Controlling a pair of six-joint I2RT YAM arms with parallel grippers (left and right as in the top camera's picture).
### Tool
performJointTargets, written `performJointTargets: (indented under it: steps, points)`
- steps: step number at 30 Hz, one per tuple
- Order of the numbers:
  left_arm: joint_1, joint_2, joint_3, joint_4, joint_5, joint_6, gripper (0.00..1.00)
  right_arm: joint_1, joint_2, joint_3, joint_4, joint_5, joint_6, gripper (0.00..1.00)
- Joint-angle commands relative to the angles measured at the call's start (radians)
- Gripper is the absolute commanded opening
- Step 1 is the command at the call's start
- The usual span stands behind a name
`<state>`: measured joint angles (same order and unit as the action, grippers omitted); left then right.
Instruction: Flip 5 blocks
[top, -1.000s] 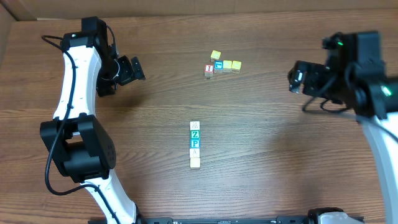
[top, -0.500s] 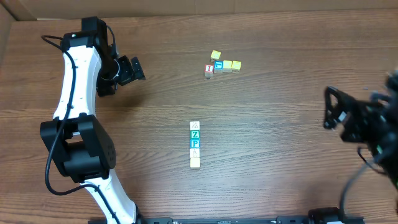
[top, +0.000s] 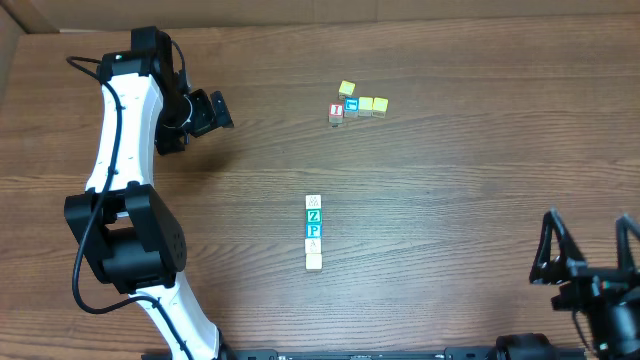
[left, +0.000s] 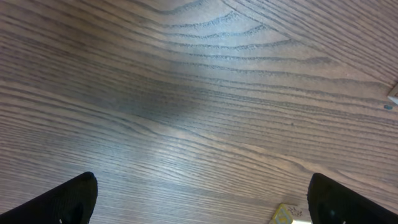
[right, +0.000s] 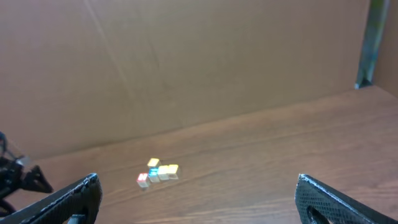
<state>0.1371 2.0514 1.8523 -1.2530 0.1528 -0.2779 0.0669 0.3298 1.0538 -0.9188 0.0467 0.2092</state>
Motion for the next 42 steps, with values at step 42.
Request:
performJointTargets:
  steps: [42]
  points:
    - [-0.003, -0.002, 0.015, 0.002, -0.006, 0.02, 1.0, -0.023, -0.327, -1.046, 1.365, -0.054, -0.135, 1.0]
